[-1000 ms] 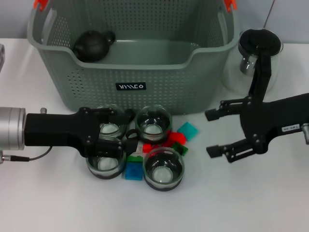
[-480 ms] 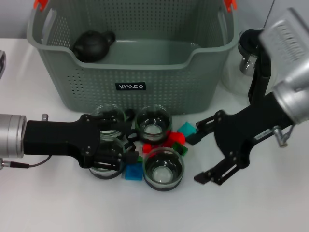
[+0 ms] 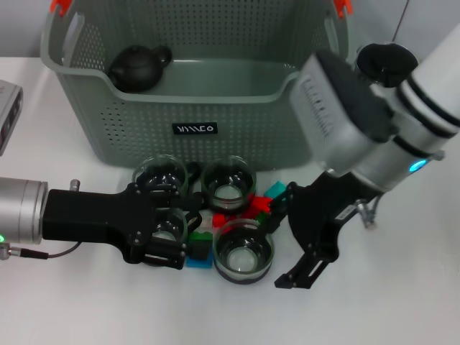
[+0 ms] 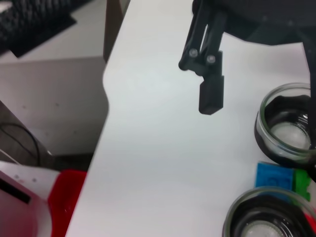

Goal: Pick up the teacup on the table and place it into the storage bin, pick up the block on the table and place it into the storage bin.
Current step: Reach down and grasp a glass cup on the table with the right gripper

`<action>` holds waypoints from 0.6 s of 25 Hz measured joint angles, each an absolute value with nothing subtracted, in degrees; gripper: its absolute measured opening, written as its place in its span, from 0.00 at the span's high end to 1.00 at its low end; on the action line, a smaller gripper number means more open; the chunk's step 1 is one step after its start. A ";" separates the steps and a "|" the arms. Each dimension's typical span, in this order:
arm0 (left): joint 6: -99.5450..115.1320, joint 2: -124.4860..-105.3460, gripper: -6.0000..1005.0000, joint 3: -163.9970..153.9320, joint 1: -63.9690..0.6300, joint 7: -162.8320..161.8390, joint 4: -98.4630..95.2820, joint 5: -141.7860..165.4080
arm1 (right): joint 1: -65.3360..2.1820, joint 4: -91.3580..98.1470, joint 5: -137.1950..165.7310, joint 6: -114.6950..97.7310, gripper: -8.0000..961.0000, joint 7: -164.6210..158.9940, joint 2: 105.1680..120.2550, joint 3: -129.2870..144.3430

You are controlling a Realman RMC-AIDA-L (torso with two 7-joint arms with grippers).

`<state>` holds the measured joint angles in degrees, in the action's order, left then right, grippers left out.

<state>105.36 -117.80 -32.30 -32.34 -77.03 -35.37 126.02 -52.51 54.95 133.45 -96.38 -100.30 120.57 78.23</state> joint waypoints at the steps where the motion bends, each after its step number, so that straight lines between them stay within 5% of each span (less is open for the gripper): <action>1: 105.37 -117.80 0.14 -32.28 -32.34 -77.03 -35.35 126.03 | -52.59 54.95 133.24 -95.30 0.05 -100.77 120.70 79.80; 15: 105.15 -117.82 0.14 -31.99 -32.34 -76.17 -35.24 125.84 | -52.71 54.59 129.48 -84.39 0.05 -104.94 120.94 96.15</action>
